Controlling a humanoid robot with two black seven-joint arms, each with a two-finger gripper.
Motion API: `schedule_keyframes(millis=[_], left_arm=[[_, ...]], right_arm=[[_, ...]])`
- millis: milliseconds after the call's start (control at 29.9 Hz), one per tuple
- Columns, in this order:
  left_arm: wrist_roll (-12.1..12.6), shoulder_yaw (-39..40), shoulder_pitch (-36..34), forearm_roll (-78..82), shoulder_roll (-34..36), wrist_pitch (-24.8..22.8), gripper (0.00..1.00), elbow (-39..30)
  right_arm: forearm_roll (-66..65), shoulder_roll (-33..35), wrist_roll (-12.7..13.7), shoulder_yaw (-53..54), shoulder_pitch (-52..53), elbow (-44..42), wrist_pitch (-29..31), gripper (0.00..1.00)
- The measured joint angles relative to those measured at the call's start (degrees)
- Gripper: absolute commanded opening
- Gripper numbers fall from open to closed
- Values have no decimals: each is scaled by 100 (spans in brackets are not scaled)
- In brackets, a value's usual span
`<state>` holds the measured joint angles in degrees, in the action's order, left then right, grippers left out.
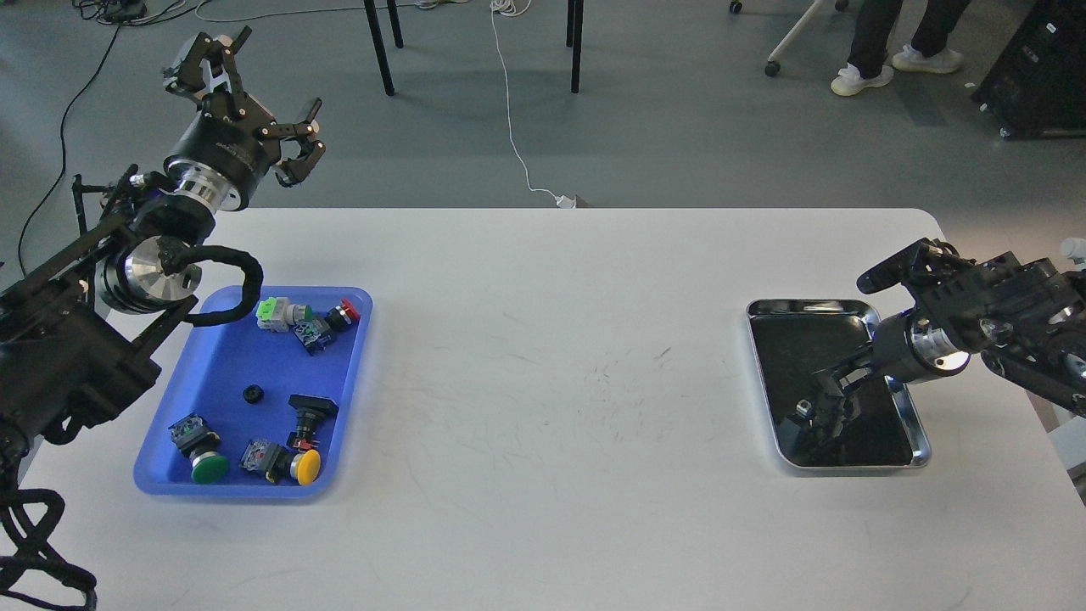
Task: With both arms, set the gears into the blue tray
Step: 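Lower the right gripper and grasp another black gear in the metal tray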
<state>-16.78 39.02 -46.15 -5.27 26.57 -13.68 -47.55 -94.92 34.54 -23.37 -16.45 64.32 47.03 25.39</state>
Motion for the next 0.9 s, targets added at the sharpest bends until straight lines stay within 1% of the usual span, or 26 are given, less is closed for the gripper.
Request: schedule_keyframes(millis=[33, 134, 735, 902], left_arm=[[0, 0, 0, 0, 6, 0, 98, 0], [0, 32, -3, 0, 20, 2, 98, 0], [-1, 130, -4, -2, 18, 34, 98, 0], [-1, 132, -7, -1, 13, 48, 98, 0]], right_arm=[[0, 0, 0, -2, -5, 3, 0, 36], [0, 0, -7, -7, -33, 5, 1, 34], [9, 0, -23, -2, -42, -69, -14, 34], [9, -7, -32, 0, -43, -102, -17, 30]])
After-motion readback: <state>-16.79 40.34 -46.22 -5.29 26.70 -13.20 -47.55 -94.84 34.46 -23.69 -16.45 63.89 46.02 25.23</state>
